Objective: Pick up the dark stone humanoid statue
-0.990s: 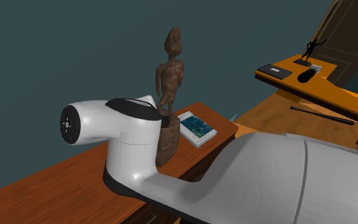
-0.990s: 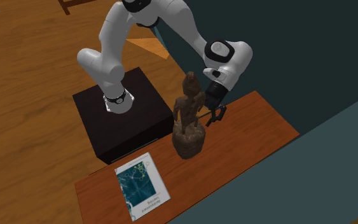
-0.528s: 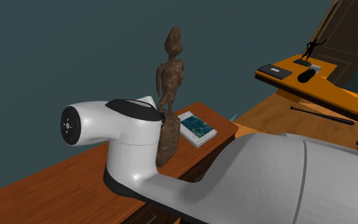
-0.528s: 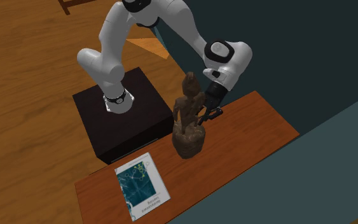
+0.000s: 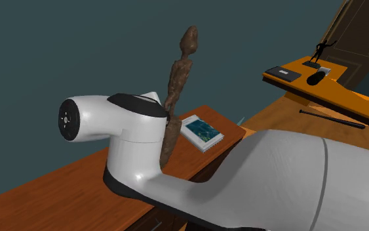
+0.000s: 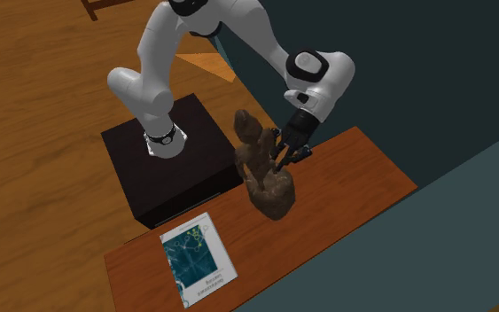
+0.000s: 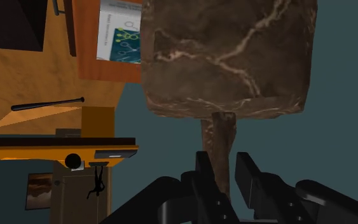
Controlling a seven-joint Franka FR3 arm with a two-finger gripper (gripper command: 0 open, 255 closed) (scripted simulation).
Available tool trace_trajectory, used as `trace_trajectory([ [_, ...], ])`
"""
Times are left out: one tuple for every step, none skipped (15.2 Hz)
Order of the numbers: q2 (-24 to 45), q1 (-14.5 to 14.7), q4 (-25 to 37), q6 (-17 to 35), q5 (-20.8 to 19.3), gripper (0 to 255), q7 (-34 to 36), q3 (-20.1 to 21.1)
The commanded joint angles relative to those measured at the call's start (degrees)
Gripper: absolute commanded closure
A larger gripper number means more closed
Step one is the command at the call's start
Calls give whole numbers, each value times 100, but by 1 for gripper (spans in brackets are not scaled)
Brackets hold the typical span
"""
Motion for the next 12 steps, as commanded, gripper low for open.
trace_trajectory([
  [40, 43, 48, -73, -52, 255, -61, -100],
  [58, 53, 83, -112, -73, 255, -95, -140],
  [76, 61, 119, -151, -94, 255, -129, -180],
  [94, 69, 155, -190, -114, 255, -163, -219],
  [111, 76, 193, -230, -135, 255, -198, -257],
  [128, 82, 232, -270, -155, 255, -233, -295],
  [145, 87, 273, -309, -175, 255, -267, -331],
  [162, 91, 314, -350, -194, 255, -303, -368],
  [178, 95, 357, -390, -213, 255, -338, -403],
  [195, 97, 401, -430, -233, 255, -374, -438],
  [197, 98, 406, -436, -235, 255, -379, -445],
  [196, 97, 407, -436, -234, 255, -380, -444],
])
